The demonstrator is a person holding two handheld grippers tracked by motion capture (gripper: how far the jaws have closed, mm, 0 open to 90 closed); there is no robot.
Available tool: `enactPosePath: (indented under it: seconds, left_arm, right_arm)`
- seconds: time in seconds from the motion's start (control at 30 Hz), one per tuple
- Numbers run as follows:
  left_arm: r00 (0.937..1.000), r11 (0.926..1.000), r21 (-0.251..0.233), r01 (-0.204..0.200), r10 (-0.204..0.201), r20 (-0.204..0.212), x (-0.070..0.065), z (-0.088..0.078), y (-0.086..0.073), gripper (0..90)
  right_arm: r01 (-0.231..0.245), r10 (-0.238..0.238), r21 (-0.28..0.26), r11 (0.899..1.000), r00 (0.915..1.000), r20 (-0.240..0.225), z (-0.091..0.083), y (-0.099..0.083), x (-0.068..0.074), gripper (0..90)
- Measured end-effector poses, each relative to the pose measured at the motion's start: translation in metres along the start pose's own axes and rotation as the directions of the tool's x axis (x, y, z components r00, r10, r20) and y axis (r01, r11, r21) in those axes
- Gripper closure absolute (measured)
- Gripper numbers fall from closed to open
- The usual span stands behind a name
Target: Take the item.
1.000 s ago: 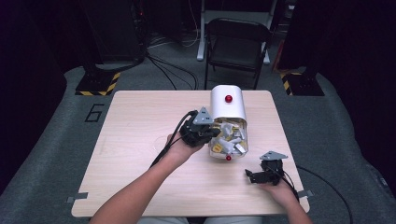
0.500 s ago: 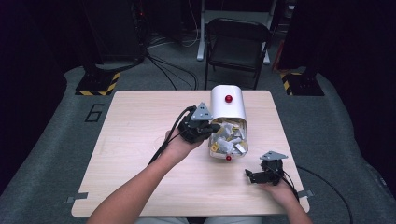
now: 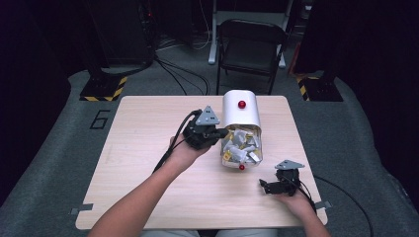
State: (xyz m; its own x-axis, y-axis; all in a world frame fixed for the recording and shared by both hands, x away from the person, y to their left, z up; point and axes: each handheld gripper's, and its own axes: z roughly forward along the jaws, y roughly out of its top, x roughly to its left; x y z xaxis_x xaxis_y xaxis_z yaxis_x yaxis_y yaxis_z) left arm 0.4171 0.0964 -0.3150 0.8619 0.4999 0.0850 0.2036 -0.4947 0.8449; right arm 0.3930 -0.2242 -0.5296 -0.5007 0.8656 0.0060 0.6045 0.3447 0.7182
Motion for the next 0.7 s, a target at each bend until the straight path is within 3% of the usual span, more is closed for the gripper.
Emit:
enactPosePath:
  seconds: [0.7]
  left_arm:
    - [0.9960,0.9994,-0.004,0.033,-0.034,-0.083,0.027,-0.036,-0.017,88.7]
  right_arm:
    - [0.000,0.000,0.000,1.000,1.0000,0.000,0.000,0.000,0.000,0.7]
